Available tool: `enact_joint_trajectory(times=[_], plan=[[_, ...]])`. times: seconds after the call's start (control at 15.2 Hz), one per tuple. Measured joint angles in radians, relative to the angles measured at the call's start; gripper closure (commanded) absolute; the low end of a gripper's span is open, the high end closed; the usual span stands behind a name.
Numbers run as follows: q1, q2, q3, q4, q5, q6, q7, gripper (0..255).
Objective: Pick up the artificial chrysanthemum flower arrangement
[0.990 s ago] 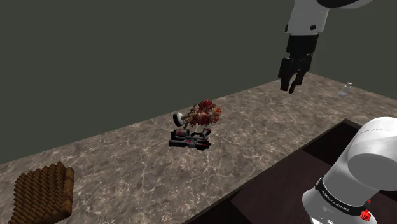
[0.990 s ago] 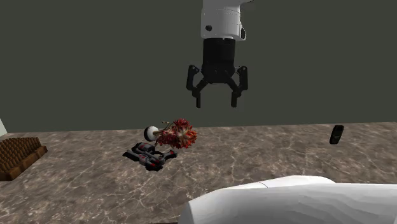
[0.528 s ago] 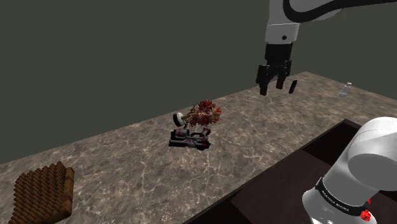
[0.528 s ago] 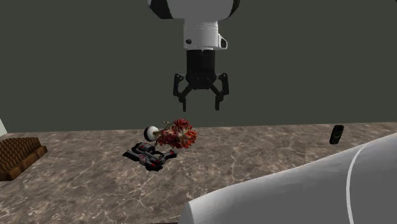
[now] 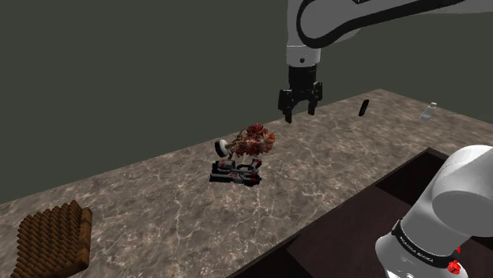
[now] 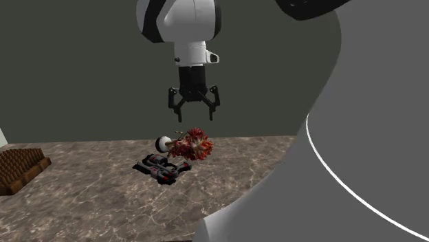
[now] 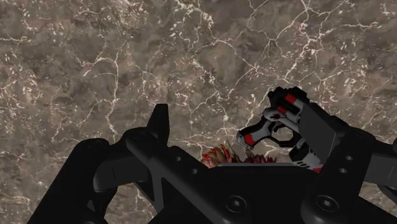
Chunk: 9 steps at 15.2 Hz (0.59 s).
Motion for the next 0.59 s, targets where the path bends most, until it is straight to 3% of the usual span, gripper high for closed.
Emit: enact_joint_trajectory(times=[0.59], plan=[[0.006,0.369,0.065,0.261,-0.084,0.091,0.196,0]])
